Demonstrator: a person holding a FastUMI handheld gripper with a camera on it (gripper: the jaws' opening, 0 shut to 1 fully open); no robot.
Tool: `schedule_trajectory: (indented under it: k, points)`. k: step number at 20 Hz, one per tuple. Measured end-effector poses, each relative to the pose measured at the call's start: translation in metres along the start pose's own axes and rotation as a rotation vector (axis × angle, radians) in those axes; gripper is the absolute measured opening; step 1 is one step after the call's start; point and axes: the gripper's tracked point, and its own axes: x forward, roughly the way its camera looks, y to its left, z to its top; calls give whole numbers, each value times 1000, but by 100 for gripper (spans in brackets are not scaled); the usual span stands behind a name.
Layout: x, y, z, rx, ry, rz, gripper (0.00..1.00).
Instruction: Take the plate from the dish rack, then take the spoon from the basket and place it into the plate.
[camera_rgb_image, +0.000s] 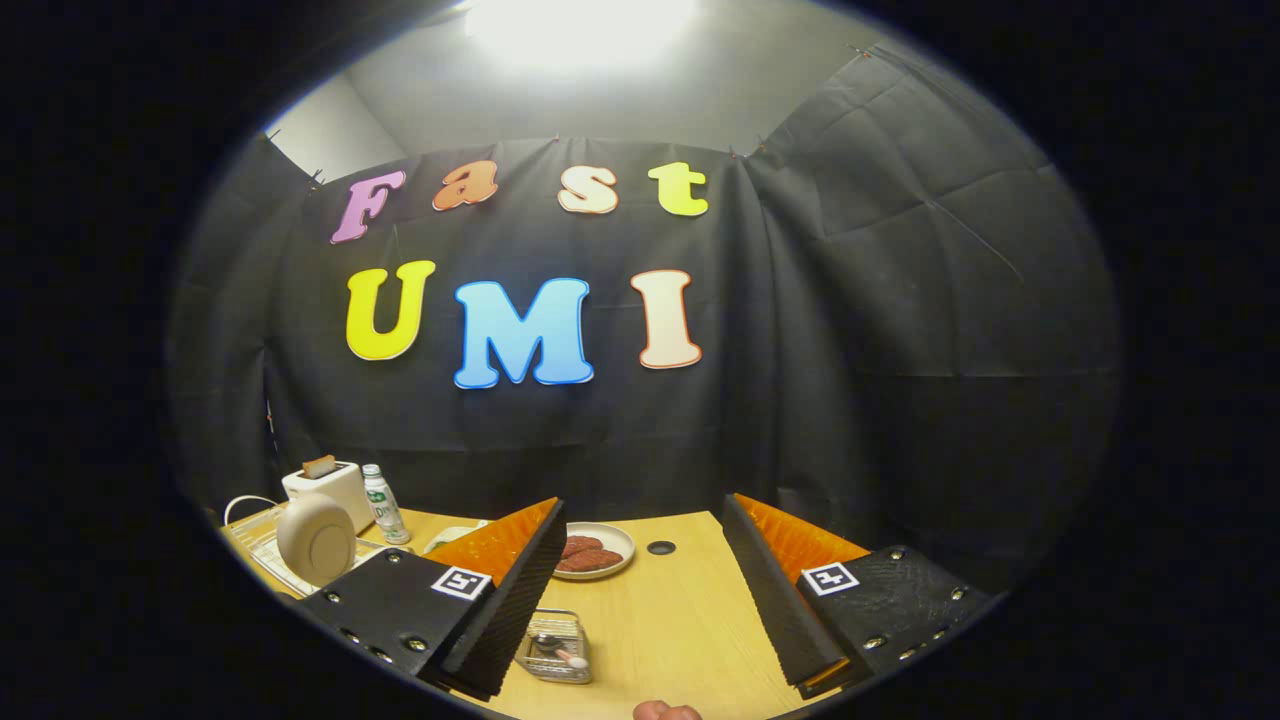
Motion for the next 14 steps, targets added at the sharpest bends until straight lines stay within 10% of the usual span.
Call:
schedule_trajectory:
  k: [14]
  points:
    - [12,191,34,-1,96,257,97]
